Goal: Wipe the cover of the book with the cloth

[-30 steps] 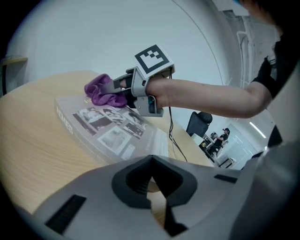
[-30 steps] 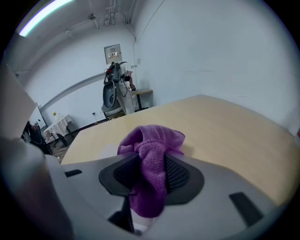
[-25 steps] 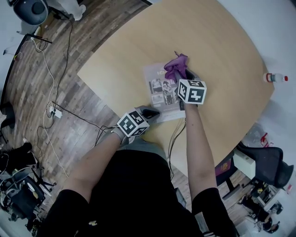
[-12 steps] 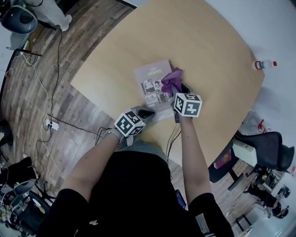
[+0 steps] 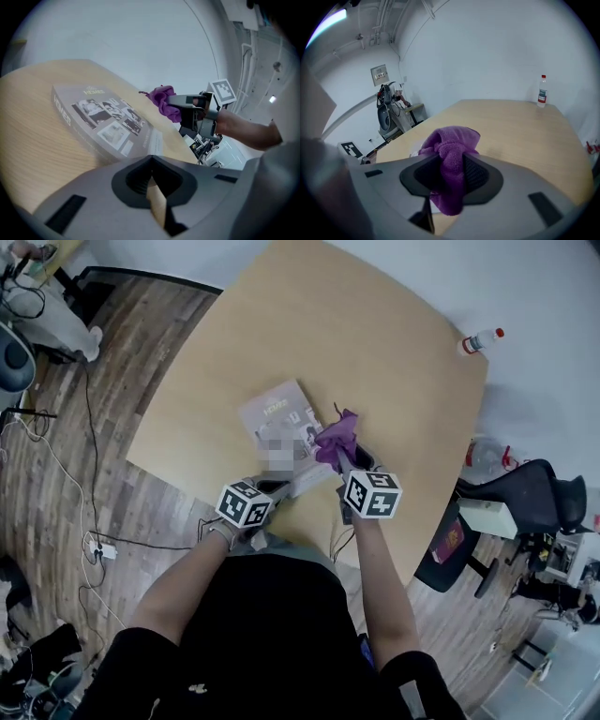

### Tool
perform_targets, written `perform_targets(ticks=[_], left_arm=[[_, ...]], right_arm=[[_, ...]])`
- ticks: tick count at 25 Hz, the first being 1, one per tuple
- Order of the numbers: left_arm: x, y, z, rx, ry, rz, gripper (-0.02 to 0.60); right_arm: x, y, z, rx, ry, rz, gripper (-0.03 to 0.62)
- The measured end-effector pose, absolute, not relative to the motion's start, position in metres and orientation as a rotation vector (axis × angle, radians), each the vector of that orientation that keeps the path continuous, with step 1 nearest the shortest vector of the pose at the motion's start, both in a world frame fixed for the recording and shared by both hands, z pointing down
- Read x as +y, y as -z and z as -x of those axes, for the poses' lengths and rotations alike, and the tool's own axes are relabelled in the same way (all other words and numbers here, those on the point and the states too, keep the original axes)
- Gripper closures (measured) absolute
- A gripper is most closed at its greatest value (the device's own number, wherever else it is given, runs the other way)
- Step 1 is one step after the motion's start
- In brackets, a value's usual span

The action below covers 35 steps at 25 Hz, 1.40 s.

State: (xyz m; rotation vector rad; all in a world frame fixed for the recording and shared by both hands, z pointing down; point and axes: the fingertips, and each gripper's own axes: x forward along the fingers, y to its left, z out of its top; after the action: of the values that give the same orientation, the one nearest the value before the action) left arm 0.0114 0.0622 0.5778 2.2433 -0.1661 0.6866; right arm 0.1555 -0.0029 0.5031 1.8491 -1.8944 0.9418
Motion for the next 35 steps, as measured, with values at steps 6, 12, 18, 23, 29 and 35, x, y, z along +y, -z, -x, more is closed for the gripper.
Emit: perform_targets(ticks=[6,12,18,23,29,35], left_arm=[[0.056,-0.546,0.006,-0.157,-0.651,-2.316,0.565],[0.025,-0.479,0.012,-0.193,-0.528,-2.392,0.565],[0.001,-0.399,0.008,-0.165,-0.439,-2.557,0.565],[-0.009,-0.335,0.001,-0.174,-0.326,-2.656,0.565],[-0.011,-0.281,0.002,-0.228,-0.220,-2.793,0.565],[-0.017,-0.238,0.005,-0.272,-0.143,-2.896,0.564]], right_arm=[[0.035,-0.468,-0.148,-1.916,-0.930,-1.919,0.457],[0.055,-0.424,-0.136,-1.981,-0.881,-1.967,0.456],[0.064,-0.371,-0.121,-2.066,-0.797,-1.999,0.456],[0.070,-0.328,-0.117,-2.095,-0.730,-2.044,0.454],[0.076,-0.270,-0.116,-2.163,-0.582,-2.114,0.454],[0.078,-0.219,-0.118,-2.183,-0.402,-2.180,0.451]])
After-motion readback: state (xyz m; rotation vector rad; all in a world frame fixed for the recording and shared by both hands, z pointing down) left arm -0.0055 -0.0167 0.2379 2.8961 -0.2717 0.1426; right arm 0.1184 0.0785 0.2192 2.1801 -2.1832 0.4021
